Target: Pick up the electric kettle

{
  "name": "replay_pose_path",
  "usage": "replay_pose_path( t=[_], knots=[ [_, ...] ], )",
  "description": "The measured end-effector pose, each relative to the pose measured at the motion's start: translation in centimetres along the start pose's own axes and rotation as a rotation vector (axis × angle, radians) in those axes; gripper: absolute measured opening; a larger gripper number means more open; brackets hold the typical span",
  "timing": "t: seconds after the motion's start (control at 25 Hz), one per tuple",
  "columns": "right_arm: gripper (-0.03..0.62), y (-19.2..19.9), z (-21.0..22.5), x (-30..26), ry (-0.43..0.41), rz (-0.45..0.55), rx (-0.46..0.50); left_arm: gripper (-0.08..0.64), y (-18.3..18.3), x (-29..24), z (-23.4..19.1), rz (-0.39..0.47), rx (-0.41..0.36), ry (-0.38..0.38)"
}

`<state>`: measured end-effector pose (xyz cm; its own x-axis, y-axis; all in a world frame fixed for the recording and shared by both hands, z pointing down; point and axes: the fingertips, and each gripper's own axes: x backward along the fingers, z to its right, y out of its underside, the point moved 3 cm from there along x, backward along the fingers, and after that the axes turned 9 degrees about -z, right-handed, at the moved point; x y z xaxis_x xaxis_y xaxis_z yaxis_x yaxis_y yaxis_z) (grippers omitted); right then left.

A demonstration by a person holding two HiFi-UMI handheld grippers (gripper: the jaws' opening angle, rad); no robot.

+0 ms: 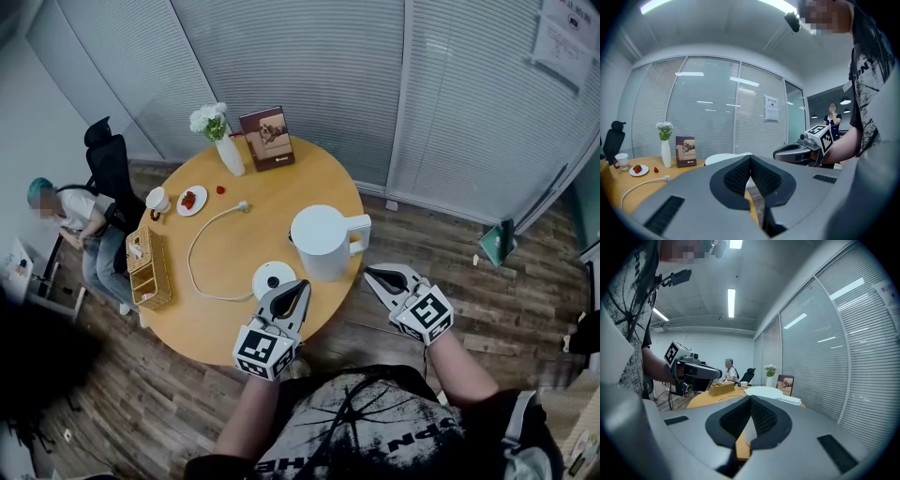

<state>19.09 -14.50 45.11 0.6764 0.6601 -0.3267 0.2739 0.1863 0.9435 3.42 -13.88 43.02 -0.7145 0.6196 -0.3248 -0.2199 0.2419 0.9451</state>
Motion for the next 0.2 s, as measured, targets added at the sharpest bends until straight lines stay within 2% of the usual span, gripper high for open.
replay_pose_path(
  t=[0.2],
  knots=[
    [0.020,0.15,0.22,0.55,0.000,0.000,0.002,-0.002,0.05,-0.17,0.39,0.001,0.007,-0.001]
  ],
)
